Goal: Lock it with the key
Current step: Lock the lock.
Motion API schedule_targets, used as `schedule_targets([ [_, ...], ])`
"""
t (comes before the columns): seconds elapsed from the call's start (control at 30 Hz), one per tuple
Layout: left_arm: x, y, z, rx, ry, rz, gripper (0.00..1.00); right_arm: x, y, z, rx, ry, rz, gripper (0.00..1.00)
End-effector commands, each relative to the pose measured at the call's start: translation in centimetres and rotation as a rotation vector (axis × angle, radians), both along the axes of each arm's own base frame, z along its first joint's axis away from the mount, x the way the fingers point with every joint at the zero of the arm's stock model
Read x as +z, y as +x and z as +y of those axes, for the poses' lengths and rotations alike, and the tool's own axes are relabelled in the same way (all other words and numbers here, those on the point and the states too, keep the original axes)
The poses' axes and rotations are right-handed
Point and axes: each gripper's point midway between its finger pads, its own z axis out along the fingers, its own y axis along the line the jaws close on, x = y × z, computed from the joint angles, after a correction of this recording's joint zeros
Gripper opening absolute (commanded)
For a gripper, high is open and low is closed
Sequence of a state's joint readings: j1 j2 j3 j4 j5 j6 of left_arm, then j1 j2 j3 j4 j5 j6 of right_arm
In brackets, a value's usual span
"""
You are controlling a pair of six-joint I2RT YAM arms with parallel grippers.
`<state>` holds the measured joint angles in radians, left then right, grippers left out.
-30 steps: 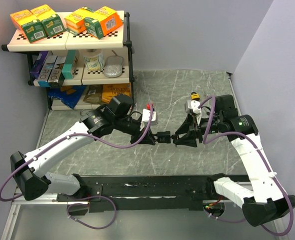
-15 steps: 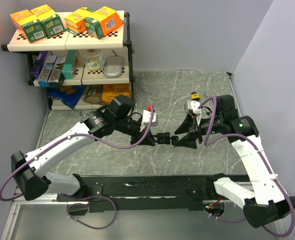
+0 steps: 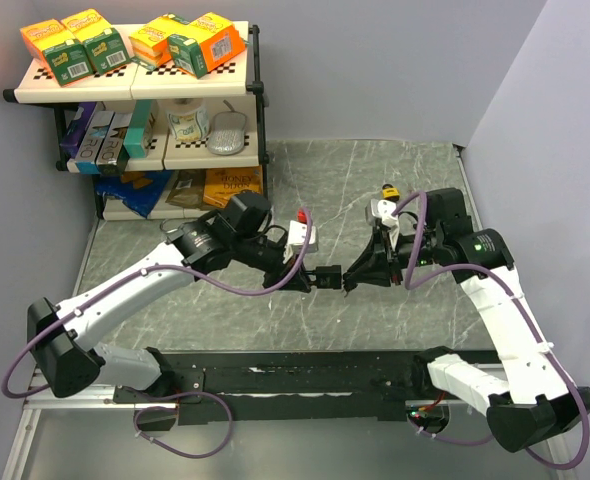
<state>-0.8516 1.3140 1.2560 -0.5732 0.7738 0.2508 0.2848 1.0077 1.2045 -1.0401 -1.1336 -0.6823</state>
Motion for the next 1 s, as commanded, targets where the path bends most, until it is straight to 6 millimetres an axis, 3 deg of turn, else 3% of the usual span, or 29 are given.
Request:
schedule_targets([
  [0.0, 2.8, 0.2, -1.1, -0.047, -0.097, -0.077, 0.01, 0.2, 0.2, 0.0, 0.022, -0.005, -0.064, 0.14],
  [0.07, 2.6, 0.3, -1.1, -0.042, -0.091, -0.074, 0.01, -0.2, 0.2, -0.2, 0.014, -0.025, -0.059, 0.00],
  [0.3, 1.4, 0.6, -0.1, -0.040, -0.064, -0.073, 0.01, -0.9, 1.1, -2.3, -0.051, -0.059, -0.092, 0.00],
  [0.53, -0.3, 1.0, 1.4, -0.038, -0.015, -0.087, 0.01, -1.8, 2.8, -6.1, -0.165, -0.096, -0.074, 0.00],
  [0.63, -0.6, 1.4, 1.4, -0.028, -0.005, -0.093, 0.01, -3.7, 4.4, -9.0, -0.276, -0.137, -0.009, 0.00],
  [0.67, -0.6, 1.7, 1.3, -0.018, -0.005, -0.096, 0.01, -4.5, 5.4, -10.9, -0.364, -0.147, 0.025, 0.00],
  [0.73, -0.9, 2.0, 1.2, -0.006, -0.001, -0.098, 0.01, -6.9, 6.6, -13.5, -0.460, -0.174, 0.136, 0.00],
  [0.9, -1.8, 2.9, 0.9, 0.021, 0.016, -0.105, 0.01, -13.0, 9.3, -22.4, -0.753, -0.271, 0.331, 0.00],
  [0.97, -2.3, 3.1, 0.8, 0.024, 0.029, -0.098, 0.01, -14.6, 9.6, -24.0, -0.804, -0.294, 0.390, 0.00],
])
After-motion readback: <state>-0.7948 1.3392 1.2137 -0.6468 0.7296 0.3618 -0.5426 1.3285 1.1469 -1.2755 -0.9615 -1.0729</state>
